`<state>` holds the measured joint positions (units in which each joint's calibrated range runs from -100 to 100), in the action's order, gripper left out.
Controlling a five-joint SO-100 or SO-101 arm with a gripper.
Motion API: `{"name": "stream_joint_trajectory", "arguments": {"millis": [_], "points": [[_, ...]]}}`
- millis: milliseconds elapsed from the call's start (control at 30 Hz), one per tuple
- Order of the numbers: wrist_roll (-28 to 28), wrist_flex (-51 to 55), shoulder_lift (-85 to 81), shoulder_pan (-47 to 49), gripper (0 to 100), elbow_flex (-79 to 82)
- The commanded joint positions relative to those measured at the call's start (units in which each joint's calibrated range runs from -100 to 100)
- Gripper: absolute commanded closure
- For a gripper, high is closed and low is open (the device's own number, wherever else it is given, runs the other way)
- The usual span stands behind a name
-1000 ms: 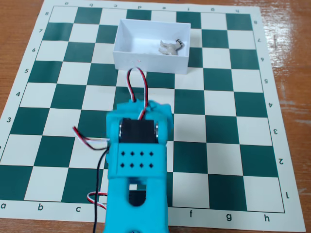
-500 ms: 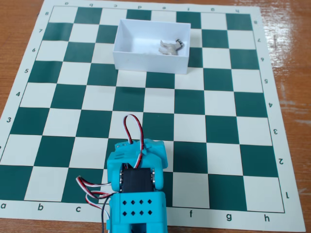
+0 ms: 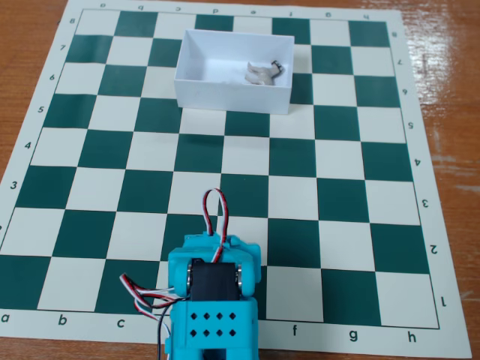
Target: Grab the toy horse and put it in the box.
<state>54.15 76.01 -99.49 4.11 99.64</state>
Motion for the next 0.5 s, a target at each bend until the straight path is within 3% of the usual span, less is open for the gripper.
{"name": "stream_joint_trajectory", "arguments": {"millis": [0, 467], "points": [[-0.3, 0.2, -0.1, -1.7, 100, 0.4], [-0.3, 0.2, -0.1, -0.3, 100, 0.4]]}}
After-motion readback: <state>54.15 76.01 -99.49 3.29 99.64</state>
